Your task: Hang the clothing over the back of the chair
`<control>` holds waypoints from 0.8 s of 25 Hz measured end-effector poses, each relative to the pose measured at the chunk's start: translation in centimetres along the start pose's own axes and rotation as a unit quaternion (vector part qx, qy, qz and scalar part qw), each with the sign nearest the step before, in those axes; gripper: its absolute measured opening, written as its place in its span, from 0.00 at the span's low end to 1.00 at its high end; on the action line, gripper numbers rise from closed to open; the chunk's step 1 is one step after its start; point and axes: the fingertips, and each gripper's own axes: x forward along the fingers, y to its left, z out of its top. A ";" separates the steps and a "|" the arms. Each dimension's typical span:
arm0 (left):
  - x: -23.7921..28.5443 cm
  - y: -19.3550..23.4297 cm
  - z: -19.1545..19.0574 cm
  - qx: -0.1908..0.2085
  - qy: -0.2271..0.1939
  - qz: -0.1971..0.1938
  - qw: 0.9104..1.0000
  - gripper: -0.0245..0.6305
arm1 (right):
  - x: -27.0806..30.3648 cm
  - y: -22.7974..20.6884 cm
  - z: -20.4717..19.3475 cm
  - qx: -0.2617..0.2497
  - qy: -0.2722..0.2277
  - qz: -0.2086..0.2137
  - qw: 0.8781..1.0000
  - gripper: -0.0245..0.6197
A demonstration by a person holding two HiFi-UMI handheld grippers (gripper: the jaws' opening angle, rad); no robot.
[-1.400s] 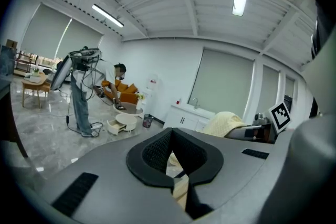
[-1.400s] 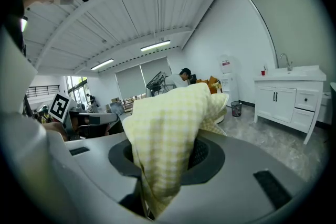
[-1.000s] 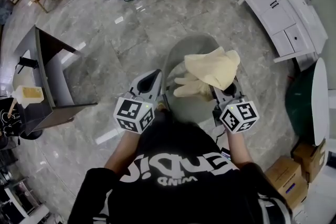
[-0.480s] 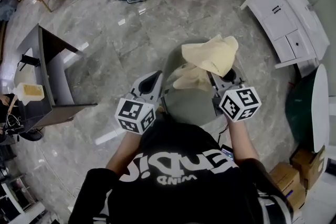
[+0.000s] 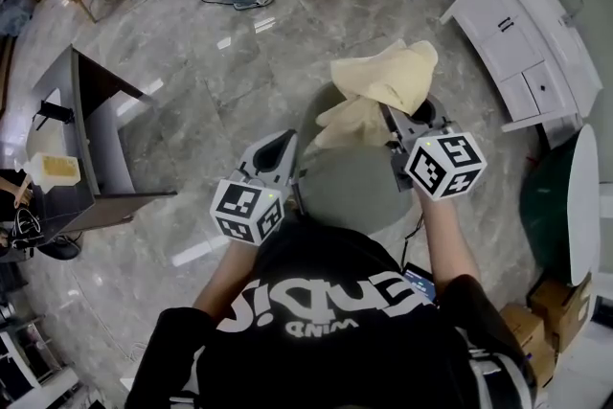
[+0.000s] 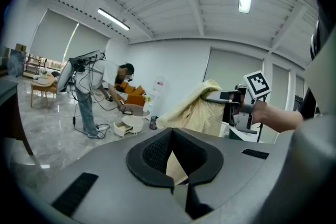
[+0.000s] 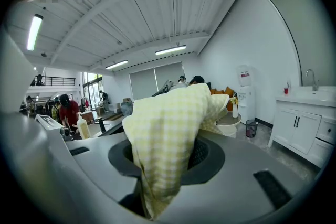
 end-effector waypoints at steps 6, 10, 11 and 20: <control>0.4 0.3 -0.3 -0.001 0.003 0.006 1.000 0.06 | 2.4 -1.5 -0.7 -0.003 0.016 0.000 1.000 0.25; 0.5 0.5 -0.4 -0.004 0.006 0.011 1.000 0.06 | 4.3 -2.3 -1.6 -0.004 0.030 -0.001 1.000 0.24; 0.5 0.6 -0.4 -0.004 0.007 0.013 1.000 0.06 | 4.7 -2.5 -1.9 -0.004 0.034 -0.001 0.999 0.25; 0.4 2.1 -0.5 -0.010 0.012 0.028 0.999 0.06 | 8.9 -4.4 -4.0 -0.008 0.055 -0.005 0.998 0.25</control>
